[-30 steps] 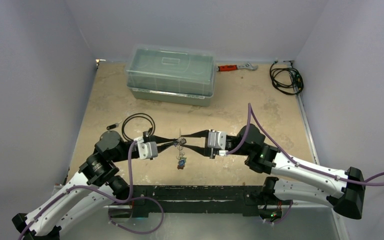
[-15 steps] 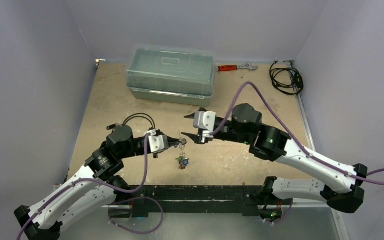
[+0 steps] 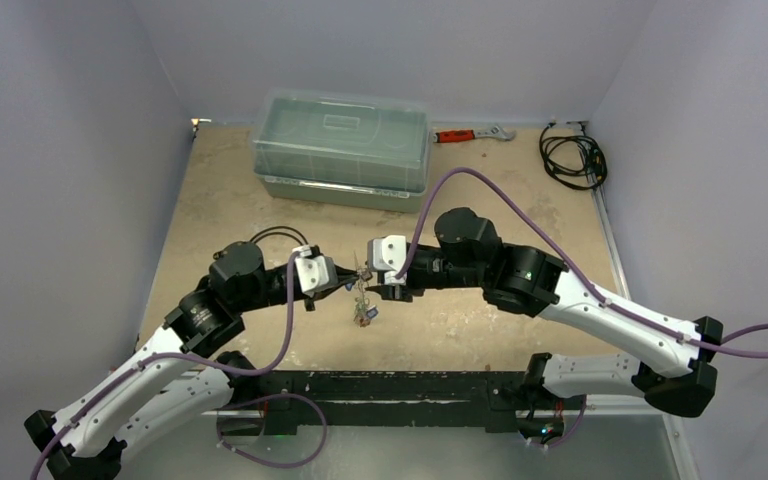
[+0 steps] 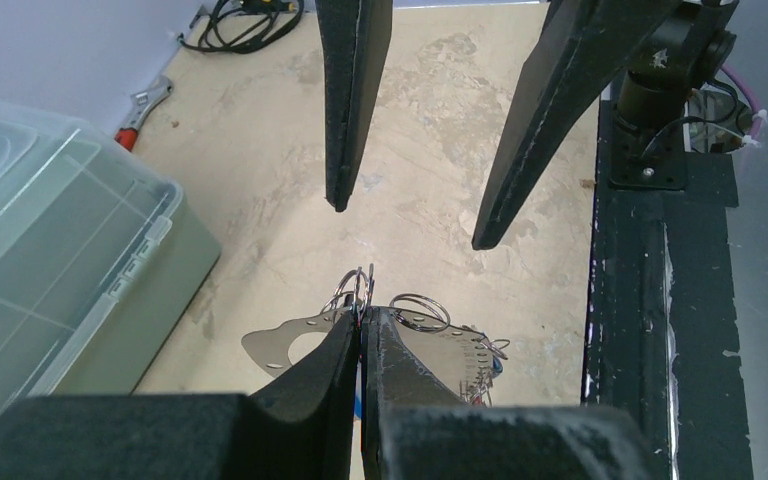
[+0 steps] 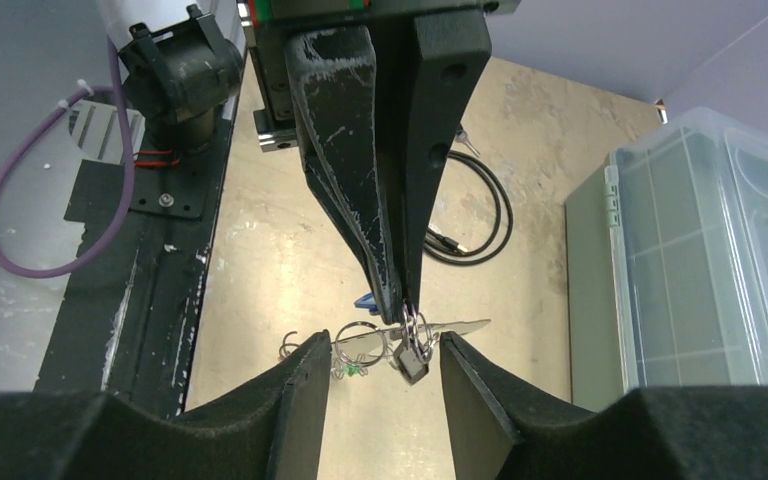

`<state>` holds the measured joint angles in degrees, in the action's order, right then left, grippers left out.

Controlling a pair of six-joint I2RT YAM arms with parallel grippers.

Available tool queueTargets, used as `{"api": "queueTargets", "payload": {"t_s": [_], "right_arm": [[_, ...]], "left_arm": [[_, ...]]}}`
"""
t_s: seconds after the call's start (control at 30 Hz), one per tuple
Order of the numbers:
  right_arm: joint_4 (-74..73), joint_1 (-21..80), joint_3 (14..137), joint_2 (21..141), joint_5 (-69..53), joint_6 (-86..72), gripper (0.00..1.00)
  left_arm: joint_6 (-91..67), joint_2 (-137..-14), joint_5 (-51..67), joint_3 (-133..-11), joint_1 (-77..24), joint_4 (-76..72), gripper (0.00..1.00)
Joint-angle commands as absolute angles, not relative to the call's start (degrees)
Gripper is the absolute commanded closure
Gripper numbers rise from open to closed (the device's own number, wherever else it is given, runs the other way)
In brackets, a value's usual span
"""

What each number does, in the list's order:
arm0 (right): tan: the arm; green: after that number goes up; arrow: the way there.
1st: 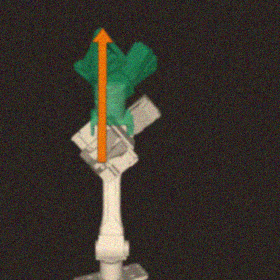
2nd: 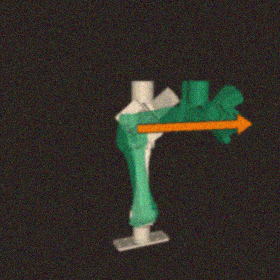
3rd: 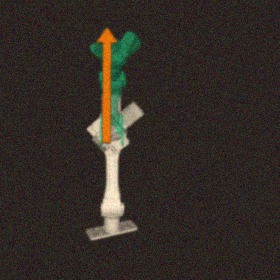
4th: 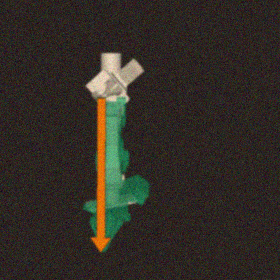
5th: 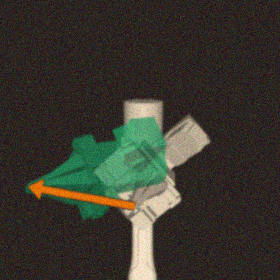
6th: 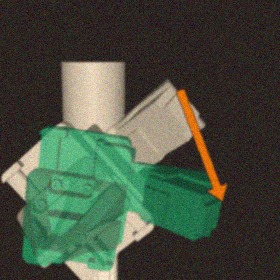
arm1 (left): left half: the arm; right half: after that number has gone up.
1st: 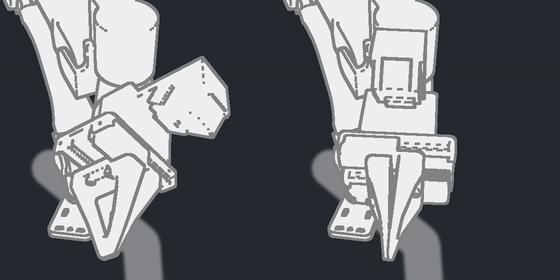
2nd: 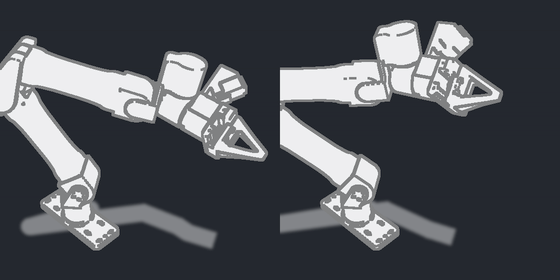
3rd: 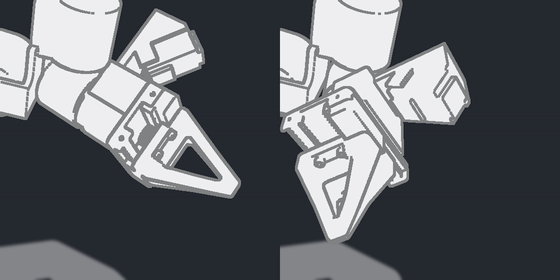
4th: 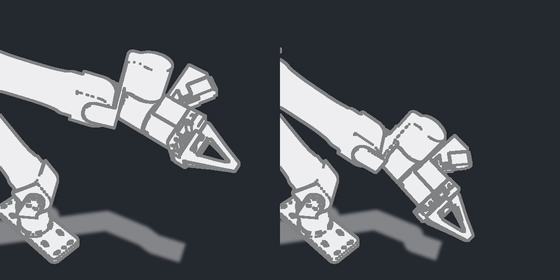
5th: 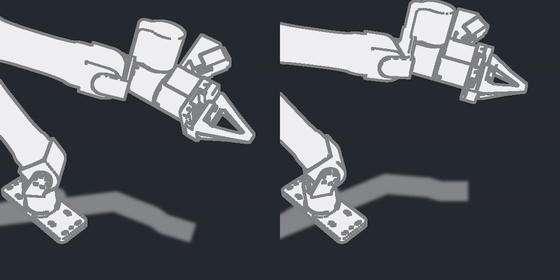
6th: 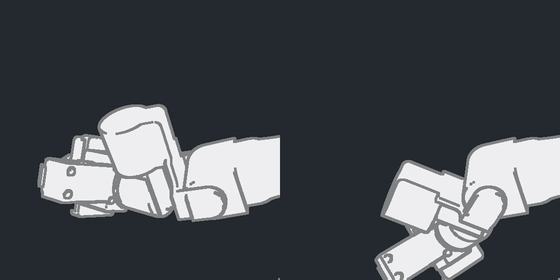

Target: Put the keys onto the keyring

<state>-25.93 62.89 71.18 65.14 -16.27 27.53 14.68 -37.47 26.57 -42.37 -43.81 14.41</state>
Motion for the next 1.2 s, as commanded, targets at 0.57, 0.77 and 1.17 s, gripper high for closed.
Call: {"api": "queueTargets", "payload": {"t_s": [0.57, 0.77, 1.17], "right_arm": [[-24.6, 63.11, 70.49, 70.76, -12.54, 30.01, 0.7], [-25.58, 63.19, 70.51, 70.97, -13.55, 30.67, 0.91], [-17.44, 63.19, 65.1, 64.82, -16.48, 30.25, 1.0]], "left_arm": [[11.87, -36.91, 30.3, -40.27, -43.5, 10.47, 1.0], [11.82, -36.91, 30.74, -40.25, -43.42, 10.37, 1.0], [11.71, -32.35, 25.71, -38.84, -43.38, 8.35, 0.53]]}}
